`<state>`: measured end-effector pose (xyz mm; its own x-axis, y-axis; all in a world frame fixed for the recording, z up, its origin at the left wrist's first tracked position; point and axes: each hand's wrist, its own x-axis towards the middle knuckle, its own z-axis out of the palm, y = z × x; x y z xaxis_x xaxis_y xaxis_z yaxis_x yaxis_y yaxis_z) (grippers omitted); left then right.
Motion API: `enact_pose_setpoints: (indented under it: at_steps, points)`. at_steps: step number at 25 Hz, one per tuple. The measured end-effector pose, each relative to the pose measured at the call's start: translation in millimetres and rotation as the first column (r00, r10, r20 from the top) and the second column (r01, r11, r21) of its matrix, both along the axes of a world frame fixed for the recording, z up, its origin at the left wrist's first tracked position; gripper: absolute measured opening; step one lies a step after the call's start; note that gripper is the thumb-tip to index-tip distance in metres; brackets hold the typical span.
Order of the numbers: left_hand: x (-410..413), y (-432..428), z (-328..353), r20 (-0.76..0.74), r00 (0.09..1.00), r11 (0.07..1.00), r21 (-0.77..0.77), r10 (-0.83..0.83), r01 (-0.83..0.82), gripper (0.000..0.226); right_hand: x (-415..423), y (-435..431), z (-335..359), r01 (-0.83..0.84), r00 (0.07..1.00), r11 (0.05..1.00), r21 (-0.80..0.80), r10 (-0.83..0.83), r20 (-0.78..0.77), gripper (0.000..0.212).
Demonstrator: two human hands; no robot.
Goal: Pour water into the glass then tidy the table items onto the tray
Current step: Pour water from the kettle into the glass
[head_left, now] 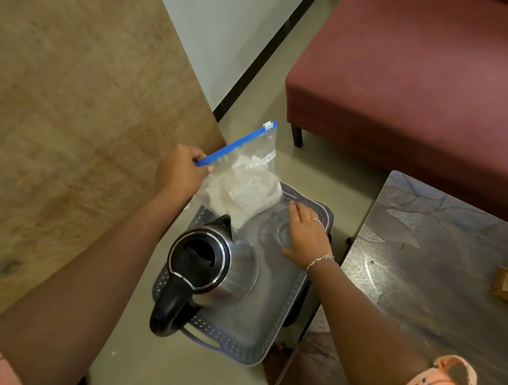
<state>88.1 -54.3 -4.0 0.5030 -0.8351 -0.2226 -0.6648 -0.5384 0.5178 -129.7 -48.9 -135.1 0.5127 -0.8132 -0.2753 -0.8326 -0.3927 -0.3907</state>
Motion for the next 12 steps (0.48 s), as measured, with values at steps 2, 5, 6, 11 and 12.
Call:
enact_pose_setpoints:
  at_steps: [2, 5, 6, 11, 12]
  points:
    - [8, 2, -4, 0.058, 0.998, 0.999, 0.023, 0.030, -0.031, 0.013, -4, 3, 1, 0.013, 1.000, 1.000, -0.015, -0.012, 0.017, 0.095]
    - [18, 4, -7, 0.063, 0.996, 0.998, 0.002, 0.067, -0.067, 0.016, -11, 6, 8, 0.027, 0.999, 0.999, -0.047, -0.025, 0.047, 0.093]
    - [19, 4, -6, 0.052, 0.996, 0.997, 0.010, 0.070, -0.071, 0.017, -13, 7, 12, 0.031, 0.998, 0.998, -0.052, -0.027, 0.061, 0.093]
    - [5, 11, -1, 0.136, 0.991, 0.999, 0.029, 0.017, -0.021, 0.027, -23, 12, 39, 0.039, 0.992, 0.994, -0.103, -0.026, 0.124, 0.096]
    - [-6, 16, 1, 0.159, 0.987, 0.999, -0.032, -0.007, 0.012, 0.027, -26, 14, 46, 0.040, 0.991, 0.993, -0.115, -0.025, 0.130, 0.097]
